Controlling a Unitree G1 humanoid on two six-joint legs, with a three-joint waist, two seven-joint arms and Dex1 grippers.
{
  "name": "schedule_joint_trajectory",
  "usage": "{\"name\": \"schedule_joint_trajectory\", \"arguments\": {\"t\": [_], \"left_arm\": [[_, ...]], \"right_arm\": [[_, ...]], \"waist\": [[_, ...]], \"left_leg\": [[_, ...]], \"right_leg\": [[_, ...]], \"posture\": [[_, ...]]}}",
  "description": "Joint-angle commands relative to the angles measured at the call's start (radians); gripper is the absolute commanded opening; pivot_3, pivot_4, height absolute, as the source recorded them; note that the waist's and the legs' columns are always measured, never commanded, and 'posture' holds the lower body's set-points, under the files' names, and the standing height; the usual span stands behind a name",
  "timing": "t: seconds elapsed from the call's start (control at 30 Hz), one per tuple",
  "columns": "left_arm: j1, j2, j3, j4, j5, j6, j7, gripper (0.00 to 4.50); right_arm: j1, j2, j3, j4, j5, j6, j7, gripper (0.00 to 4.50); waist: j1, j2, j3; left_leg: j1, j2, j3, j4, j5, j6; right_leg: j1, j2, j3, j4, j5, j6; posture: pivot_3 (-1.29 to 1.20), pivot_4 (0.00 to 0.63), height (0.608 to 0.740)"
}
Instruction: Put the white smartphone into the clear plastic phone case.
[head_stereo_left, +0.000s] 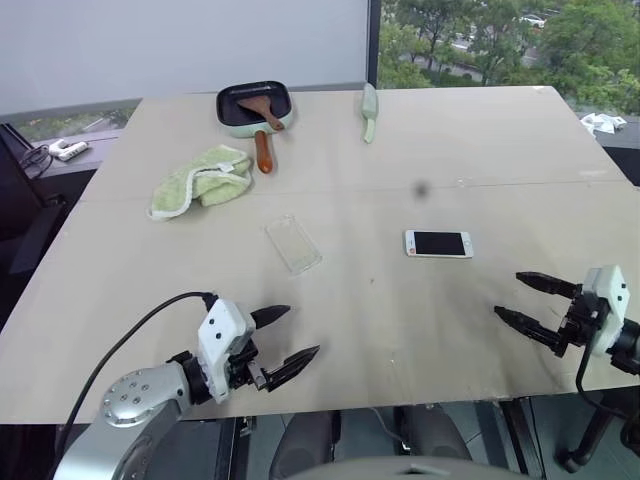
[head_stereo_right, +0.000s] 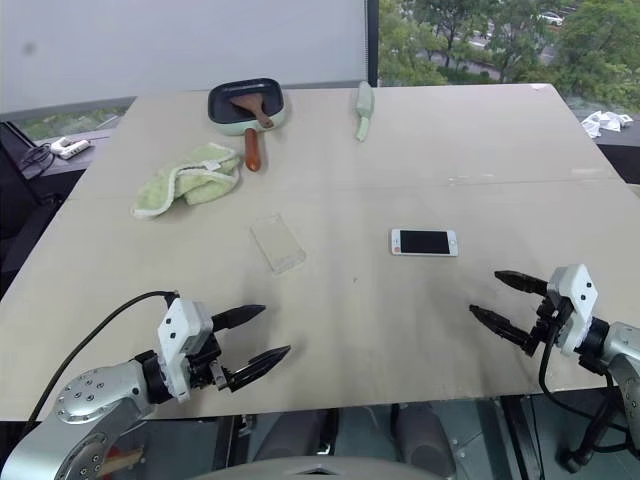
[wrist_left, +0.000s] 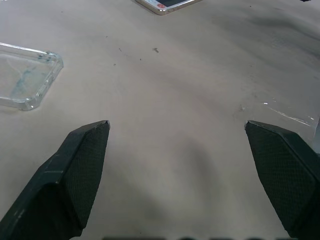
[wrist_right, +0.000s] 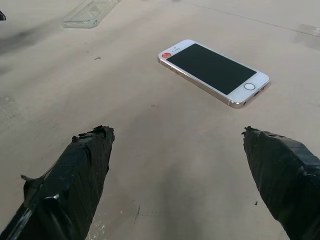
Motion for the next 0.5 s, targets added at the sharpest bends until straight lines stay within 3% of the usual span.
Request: {"name": "schedule_joint_trajectory", "arguments": {"t": [0.03,0.5], "left_arm": [[0.016,0.011,0.007,-0.004,-0.001,-0.028,-0.021,4.50],[0.022,0.030,0.024,0.048,-0.017,-0.068,-0.082,4.50]], "right_arm": [[-0.008,0.004,-0.019,-0.020,0.023,-0.011,0.019,4.47],[-0.010,0.032,-0.018,-0.074,0.038,-0.005,0.026,4.47]], "waist": [[0.000,0.000,0.000],[0.000,0.000,0.000]], "left_leg": [[0.000,0.000,0.000,0.000,0.000,0.000],[-0.001,0.001,0.000,-0.001,0.000,0.000]], "right_leg": [[0.000,0.000,0.000,0.000,0.000,0.000],[0.000,-0.002,0.000,-0.003,0.000,0.000]], "posture": [[0.00,0.150,0.740],[0.00,0.150,0.740]]}}
